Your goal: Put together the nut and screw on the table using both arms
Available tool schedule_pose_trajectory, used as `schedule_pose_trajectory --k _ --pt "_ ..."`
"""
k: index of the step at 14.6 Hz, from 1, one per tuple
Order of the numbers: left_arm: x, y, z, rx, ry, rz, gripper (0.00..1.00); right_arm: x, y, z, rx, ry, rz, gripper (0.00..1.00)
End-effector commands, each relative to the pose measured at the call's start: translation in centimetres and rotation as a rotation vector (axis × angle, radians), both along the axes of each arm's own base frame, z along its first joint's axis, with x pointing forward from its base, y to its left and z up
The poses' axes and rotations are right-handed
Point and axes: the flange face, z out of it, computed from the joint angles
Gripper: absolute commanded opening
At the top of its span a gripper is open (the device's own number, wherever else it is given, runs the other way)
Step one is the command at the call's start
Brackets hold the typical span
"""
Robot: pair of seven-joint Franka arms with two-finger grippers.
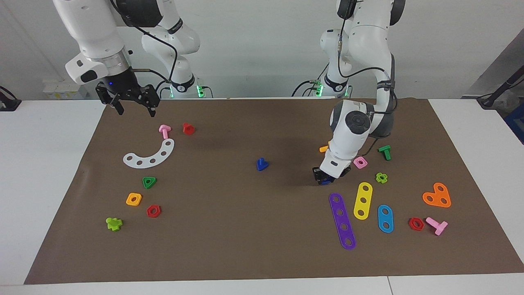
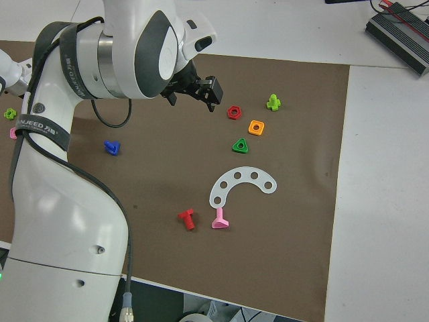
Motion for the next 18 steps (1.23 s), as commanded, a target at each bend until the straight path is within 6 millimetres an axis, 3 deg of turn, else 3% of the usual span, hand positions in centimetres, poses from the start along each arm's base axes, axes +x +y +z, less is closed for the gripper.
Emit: schedule_pose_trajectory --k 1,4,7,12,18 --pt "-1.2 -6.3 0.6 0.018 0.008 -0.026 0.38 -0.2 -0.4 0.1 0.024 0.015 0.017 0.99" --pt "-4.0 -12.6 1.5 -0.003 -0.002 0.001 0.36 -0.4 -0.4 0.0 0.025 0.013 0.013 1.00" --pt "-6.0 -16.1 1.8 -0.017 0.002 0.005 0.36 -0.4 -0.4 0.0 0.024 0.017 0.017 1.00" --pt "-7.5 -18.2 1.9 -0.043 0.018 0.008 0.34 -0.4 -0.1 0.0 0.024 0.015 0.017 1.00" --pt "-9.4 -19.5 0.6 -0.028 0.039 0.013 0.34 -0.4 0.2 0.0 0.023 0.015 0.022 1.00"
